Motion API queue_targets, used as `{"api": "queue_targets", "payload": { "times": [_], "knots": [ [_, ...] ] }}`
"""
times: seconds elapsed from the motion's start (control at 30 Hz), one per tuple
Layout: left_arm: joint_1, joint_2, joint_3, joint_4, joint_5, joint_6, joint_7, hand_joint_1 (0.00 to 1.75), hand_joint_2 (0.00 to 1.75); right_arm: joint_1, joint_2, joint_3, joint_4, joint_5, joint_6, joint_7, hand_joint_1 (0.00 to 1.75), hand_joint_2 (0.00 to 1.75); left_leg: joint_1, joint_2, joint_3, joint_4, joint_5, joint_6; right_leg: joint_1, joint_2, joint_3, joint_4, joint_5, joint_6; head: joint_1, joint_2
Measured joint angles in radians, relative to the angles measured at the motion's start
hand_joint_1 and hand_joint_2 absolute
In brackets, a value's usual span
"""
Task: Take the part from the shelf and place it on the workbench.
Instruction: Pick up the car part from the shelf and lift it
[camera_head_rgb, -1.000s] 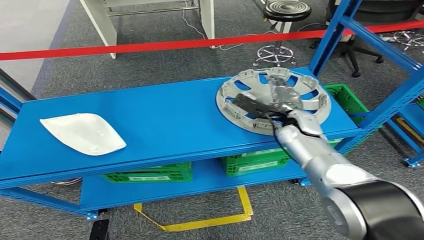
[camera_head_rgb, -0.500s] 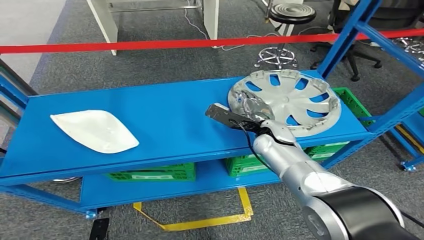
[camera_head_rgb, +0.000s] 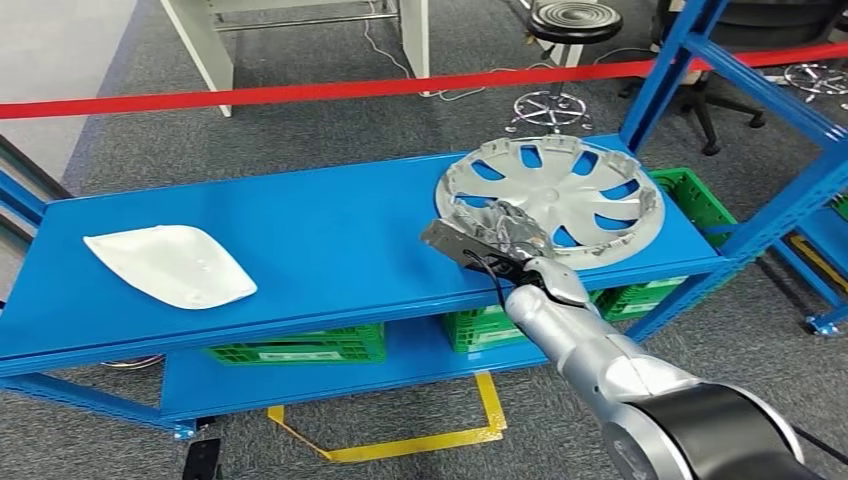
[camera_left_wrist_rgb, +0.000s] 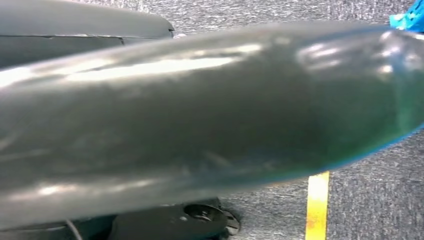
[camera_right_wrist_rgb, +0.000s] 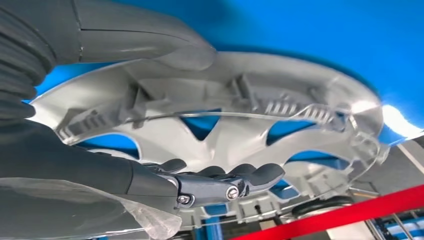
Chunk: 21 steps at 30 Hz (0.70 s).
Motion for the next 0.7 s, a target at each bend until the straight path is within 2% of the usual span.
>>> {"api": "queue_targets", "payload": {
  "times": [0.07,0.1,0.13,0.17,0.23,0.27,0.3,0.4,0.47,0.5,0.57,0.6,0.63,0.67,0.7],
  "knots": [
    [0.003,0.000,0.004,0.000,0.001,0.000,0.000,0.00,0.00,0.009,0.000,-0.002,0.002,-0.010,-0.005,-0.002,0.00,1.75,0.003,0.000,-0.056,0.130,-0.058,-0.007,0.000,0.000,0.001,0.000,0.000,-0.002,-0.001,0.000],
    [0.005,0.000,0.006,0.000,0.002,0.000,0.000,0.00,0.00,0.016,0.000,-0.004,0.003,-0.018,-0.006,-0.005,0.00,1.75,0.004,0.000,-0.073,0.171,-0.068,-0.009,0.000,0.000,0.001,0.001,-0.001,-0.002,-0.002,0.000],
    [0.007,0.000,0.008,0.000,0.002,0.000,-0.001,0.00,0.00,0.023,0.000,-0.007,0.004,-0.026,-0.006,-0.010,0.00,1.75,0.004,0.000,-0.075,0.177,-0.059,-0.010,0.000,0.000,0.002,0.001,-0.001,-0.002,-0.002,0.000],
    [0.008,0.001,0.010,0.000,0.002,0.000,-0.001,0.00,0.00,0.027,-0.001,-0.012,0.005,-0.034,-0.006,-0.015,0.00,1.75,0.005,0.000,-0.058,0.140,-0.031,-0.009,0.000,0.001,0.003,0.002,-0.002,-0.002,-0.002,0.000],
    [0.009,0.004,0.013,0.000,0.000,0.000,-0.002,0.00,0.00,0.031,-0.001,-0.021,0.005,-0.046,-0.006,-0.023,0.00,1.75,0.005,0.001,0.006,0.007,0.034,-0.006,0.002,0.002,0.005,0.004,-0.005,0.002,-0.002,0.000],
    [0.008,0.005,0.015,0.000,-0.001,0.000,-0.002,0.00,0.00,0.031,-0.002,-0.026,0.005,-0.052,-0.005,-0.025,0.00,1.75,0.004,0.000,0.032,-0.049,0.051,-0.003,0.004,0.003,0.004,0.006,-0.006,0.006,-0.002,0.000],
    [0.008,0.005,0.017,0.000,-0.003,-0.001,-0.002,0.00,0.00,0.032,-0.003,-0.030,0.006,-0.058,-0.003,-0.028,0.00,1.75,0.003,0.000,0.046,-0.081,0.056,0.001,0.006,0.004,0.002,0.007,-0.007,0.010,-0.001,0.000],
    [0.009,0.007,0.023,0.000,-0.007,-0.001,-0.004,0.00,0.00,0.036,-0.007,-0.047,0.006,-0.075,0.009,-0.035,0.00,1.75,0.002,0.000,0.051,-0.096,0.052,0.019,0.006,0.005,-0.002,0.006,-0.007,0.024,0.000,0.000],
    [0.008,0.008,0.025,0.000,-0.008,-0.001,-0.005,0.00,0.00,0.037,-0.011,-0.055,0.006,-0.080,0.015,-0.036,0.00,1.75,0.004,0.001,0.053,-0.101,0.056,0.033,0.004,0.004,-0.021,0.041,-0.034,0.033,0.002,0.000],
    [0.007,0.008,0.026,0.000,-0.009,-0.001,-0.006,0.00,0.00,0.039,-0.014,-0.058,0.007,-0.082,0.017,-0.036,0.00,1.75,0.005,0.002,0.054,-0.103,0.058,0.039,0.003,0.003,-0.043,0.088,-0.061,0.036,0.003,0.000],
    [0.007,0.008,0.028,0.000,-0.009,-0.001,-0.007,0.00,0.00,0.046,-0.018,-0.065,0.008,-0.084,0.019,-0.036,0.00,1.75,0.004,0.002,0.053,-0.103,0.058,0.044,0.002,0.003,-0.104,0.221,-0.121,0.040,0.005,0.000],
    [0.007,0.008,0.028,0.000,-0.010,-0.001,-0.007,0.00,0.00,0.050,-0.020,-0.068,0.008,-0.085,0.018,-0.036,0.00,1.75,0.003,0.002,0.053,-0.103,0.058,0.044,0.002,0.003,-0.127,0.270,-0.135,0.040,0.005,0.000],
    [0.008,0.008,0.029,0.000,-0.010,-0.001,-0.008,0.00,0.00,0.053,-0.021,-0.071,0.008,-0.085,0.016,-0.036,0.00,1.75,0.003,0.002,0.054,-0.102,0.057,0.044,0.002,0.003,-0.134,0.286,-0.130,0.040,0.005,0.000],
    [0.008,0.008,0.030,0.000,-0.011,-0.001,-0.008,0.00,0.00,0.054,-0.023,-0.074,0.008,-0.084,0.013,-0.034,0.00,1.75,0.003,0.001,0.055,-0.102,0.057,0.044,0.002,0.003,-0.120,0.259,-0.107,0.038,0.005,0.000],
    [0.008,0.008,0.031,0.000,-0.012,-0.001,-0.008,0.00,0.00,0.053,-0.024,-0.076,0.008,-0.081,0.009,-0.031,0.00,1.75,0.003,0.001,0.056,-0.102,0.057,0.044,0.002,0.003,-0.089,0.197,-0.073,0.035,0.005,0.000]
  ]
}}
